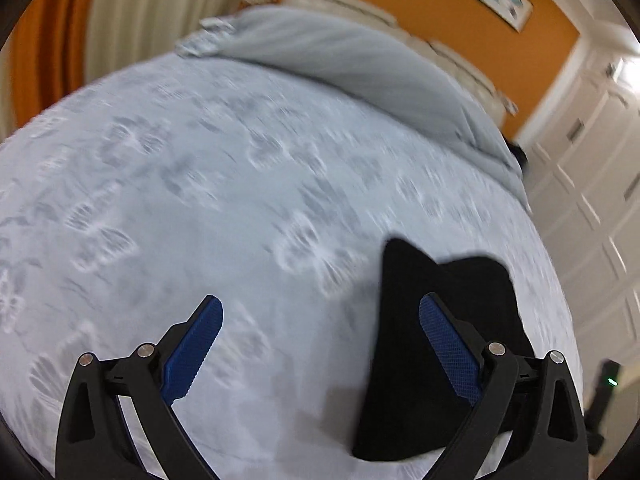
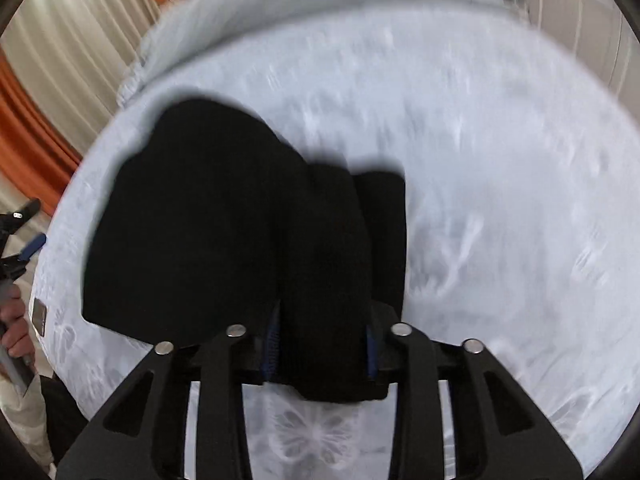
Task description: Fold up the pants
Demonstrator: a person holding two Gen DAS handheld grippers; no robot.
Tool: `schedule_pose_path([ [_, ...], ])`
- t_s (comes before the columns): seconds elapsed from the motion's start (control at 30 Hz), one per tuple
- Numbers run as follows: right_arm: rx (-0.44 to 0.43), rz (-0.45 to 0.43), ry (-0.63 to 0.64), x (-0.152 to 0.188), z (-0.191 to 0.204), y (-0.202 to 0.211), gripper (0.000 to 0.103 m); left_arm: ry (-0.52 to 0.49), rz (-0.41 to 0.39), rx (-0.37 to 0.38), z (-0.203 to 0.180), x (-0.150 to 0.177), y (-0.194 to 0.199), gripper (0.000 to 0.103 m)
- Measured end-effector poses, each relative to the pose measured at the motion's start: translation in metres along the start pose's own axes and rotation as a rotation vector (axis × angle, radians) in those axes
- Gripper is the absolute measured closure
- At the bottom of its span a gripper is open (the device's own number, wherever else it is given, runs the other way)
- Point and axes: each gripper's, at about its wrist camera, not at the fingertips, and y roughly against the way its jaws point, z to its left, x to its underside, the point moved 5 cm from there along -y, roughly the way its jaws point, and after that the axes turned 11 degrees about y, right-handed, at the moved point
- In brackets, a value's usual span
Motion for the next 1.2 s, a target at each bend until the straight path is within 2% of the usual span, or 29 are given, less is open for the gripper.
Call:
schedule_pose_path([
  [0.1,-0.158,-0.123,-0.051,-0.01,0.008,0.025,0.063,0.003,0.01,0.026,-0.008,0.006,-0.004,0.006],
  [0.13,-0.183,-0.13,-0.06,-0.013,0.01,0.028,0.061,0.002,0.008,0.038,-0.009,0.007,-0.004,0.006],
  [0.17,-0.166,-0.115,-0.063,-0.018,0.009,0.026,0.061,-0.004,0.012,0.046,-0.011,0.008,-0.003,0.006],
  [0.2,-0.141,-0.102,-0.067,-0.02,0.007,0.022,0.056,-0.021,0.025,0.068,-0.015,0.011,-0.002,0.006],
  [0.23,-0.109,-0.074,-0.078,-0.021,0.006,0.014,0.045,-0.038,0.036,0.083,-0.019,0.014,-0.001,0.006],
  [0.27,-0.094,-0.038,-0.087,-0.019,0.003,0.005,0.041,-0.062,0.048,0.103,-0.024,0.02,0.0,0.006],
  [0.37,-0.094,0.044,-0.07,-0.012,0.007,-0.017,0.041,-0.156,0.1,0.162,-0.043,0.04,0.0,0.006],
  [0.4,-0.084,0.037,-0.05,-0.011,0.009,-0.021,0.05,-0.197,0.115,0.171,-0.05,0.047,-0.001,0.006],
  [0.47,-0.113,0.017,-0.012,-0.017,0.021,-0.02,0.095,-0.298,0.129,0.176,-0.066,0.064,-0.002,0.006],
  [0.53,-0.188,-0.023,-0.013,-0.03,0.036,-0.012,0.095,-0.391,0.112,0.189,-0.083,0.086,0.0,0.006],
  [0.6,-0.275,-0.074,0.032,-0.05,0.066,0.002,0.095,-0.473,0.098,0.234,-0.102,0.105,0.005,0.006],
  [0.7,-0.453,-0.122,0.101,-0.08,0.113,0.023,0.095,-0.612,-0.005,0.271,-0.128,0.124,0.016,0.006],
  [0.77,-0.514,-0.127,0.105,-0.091,0.123,0.024,0.095,-0.675,-0.072,0.233,-0.135,0.131,0.015,0.006],
  [0.83,-0.562,-0.106,0.105,-0.096,0.128,0.019,0.092,-0.664,-0.086,0.191,-0.135,0.128,0.002,0.006],
  [0.87,-0.579,-0.093,0.097,-0.096,0.128,0.015,0.091,-0.63,-0.077,0.167,-0.133,0.122,-0.009,0.015],
  [0.9,-0.585,-0.086,0.086,-0.095,0.127,0.014,0.09,-0.601,-0.064,0.157,-0.13,0.114,-0.017,0.046],
  [0.93,-0.581,-0.08,0.066,-0.092,0.122,0.012,0.086,-0.569,-0.033,0.157,-0.126,0.106,-0.027,0.065],
  [0.97,-0.565,-0.079,0.046,-0.089,0.113,0.016,0.078,-0.499,0.041,0.184,-0.121,0.093,-0.041,0.095],
  [1.0,-0.545,-0.087,0.023,-0.086,0.102,0.019,0.073,-0.437,0.077,0.197,-0.114,0.083,-0.047,0.098],
  [1.03,-0.516,-0.108,-0.001,-0.08,0.089,0.028,0.06,-0.357,0.092,0.216,-0.107,0.07,-0.051,0.098],
  [1.07,-0.433,-0.138,-0.001,-0.072,0.071,0.037,0.046,-0.297,0.086,0.229,-0.1,0.059,-0.052,0.098],
  [1.13,-0.252,-0.119,0.047,-0.056,0.052,0.035,0.044,-0.269,0.052,0.234,-0.096,0.043,-0.042,0.098],
  [1.17,-0.219,-0.061,0.066,-0.045,0.048,0.021,0.044,-0.275,0.043,0.242,-0.096,0.041,-0.037,0.098],
  [1.2,-0.233,0.001,0.056,-0.034,0.047,0.006,0.044,-0.282,0.03,0.252,-0.097,0.04,-0.03,0.098],
])
